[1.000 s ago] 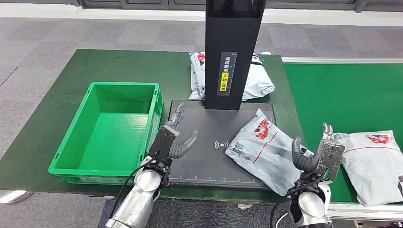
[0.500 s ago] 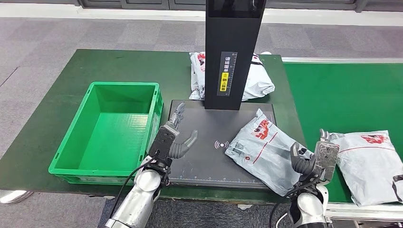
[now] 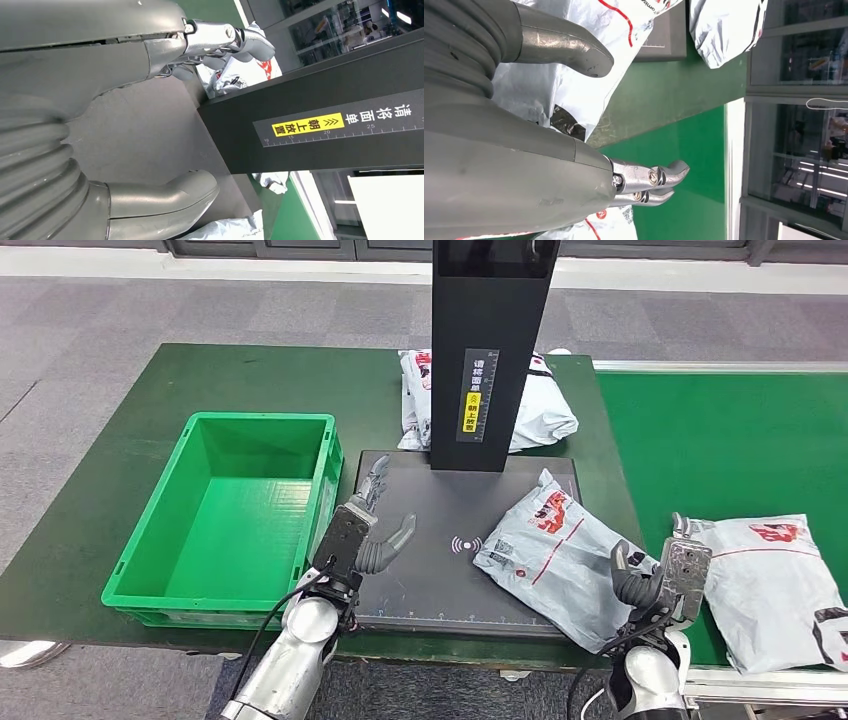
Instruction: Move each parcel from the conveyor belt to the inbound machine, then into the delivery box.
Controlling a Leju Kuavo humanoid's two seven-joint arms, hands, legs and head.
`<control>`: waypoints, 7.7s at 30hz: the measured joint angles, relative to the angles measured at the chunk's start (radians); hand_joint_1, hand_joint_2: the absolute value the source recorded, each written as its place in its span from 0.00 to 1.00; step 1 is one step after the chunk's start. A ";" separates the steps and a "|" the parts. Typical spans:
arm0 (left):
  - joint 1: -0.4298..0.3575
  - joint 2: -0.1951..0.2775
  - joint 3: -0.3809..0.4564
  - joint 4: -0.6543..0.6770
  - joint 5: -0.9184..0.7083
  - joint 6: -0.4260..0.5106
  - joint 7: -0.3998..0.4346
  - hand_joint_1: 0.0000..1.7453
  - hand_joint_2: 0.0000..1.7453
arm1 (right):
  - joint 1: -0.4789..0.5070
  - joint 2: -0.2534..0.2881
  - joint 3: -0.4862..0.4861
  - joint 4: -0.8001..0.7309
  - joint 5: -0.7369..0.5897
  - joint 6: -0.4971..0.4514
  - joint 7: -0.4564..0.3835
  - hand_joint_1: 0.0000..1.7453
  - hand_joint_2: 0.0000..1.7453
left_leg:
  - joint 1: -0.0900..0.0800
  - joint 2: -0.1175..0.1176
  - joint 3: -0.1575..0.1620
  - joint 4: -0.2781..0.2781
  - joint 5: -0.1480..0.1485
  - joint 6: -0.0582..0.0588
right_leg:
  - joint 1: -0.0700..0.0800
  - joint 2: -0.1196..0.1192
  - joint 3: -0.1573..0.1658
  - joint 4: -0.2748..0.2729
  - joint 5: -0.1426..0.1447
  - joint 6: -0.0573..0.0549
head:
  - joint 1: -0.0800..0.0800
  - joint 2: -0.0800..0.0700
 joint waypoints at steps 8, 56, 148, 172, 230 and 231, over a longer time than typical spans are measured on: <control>0.000 0.000 0.000 0.000 0.000 0.000 0.000 0.00 1.00 | 0.000 0.000 0.000 0.000 0.000 0.000 0.000 0.00 1.00 | 0.000 0.000 0.000 0.000 0.000 0.000 | 0.000 0.000 0.000 0.000 0.000 0.000 | 0.000 0.000; -0.001 0.001 0.000 -0.045 -0.013 -0.028 -0.054 0.00 1.00 | -0.499 0.140 0.010 0.726 -0.343 0.481 -0.154 0.00 1.00 | 0.001 -0.002 -0.004 -0.001 0.007 -0.004 | 0.001 -0.001 -0.005 0.003 0.005 -0.004 | 0.000 0.000; 0.057 0.053 0.079 -0.185 -0.077 0.004 -0.060 0.00 1.00 | -0.314 0.124 0.430 0.182 -0.194 0.273 -0.289 0.00 1.00 | 0.001 0.001 -0.003 -0.002 0.004 -0.006 | 0.001 0.001 -0.007 0.003 0.003 -0.006 | 0.000 0.000; -0.044 0.053 -0.239 -0.005 -0.589 -0.215 0.008 0.00 1.00 | -0.038 0.087 0.352 -0.306 0.044 0.020 -0.196 0.00 1.00 | 0.000 0.003 -0.003 -0.002 0.003 -0.005 | 0.000 0.002 -0.007 0.002 0.003 -0.005 | 0.000 0.000; -0.430 -0.036 -0.910 0.606 -0.840 0.065 0.324 1.00 1.00 | 0.044 0.045 0.331 -0.417 0.003 -0.092 -0.265 0.00 1.00 | 0.000 0.003 0.005 -0.002 0.002 -0.004 | 0.000 0.002 0.001 0.003 0.002 -0.005 | 0.000 0.000; -0.431 -0.032 -0.899 0.604 -0.839 0.101 0.337 1.00 1.00 | 0.044 0.045 0.331 -0.417 0.007 -0.090 -0.262 0.00 1.00 | 0.000 0.003 0.004 -0.002 0.003 -0.004 | 0.000 0.002 0.001 0.003 0.002 -0.005 | 0.000 0.000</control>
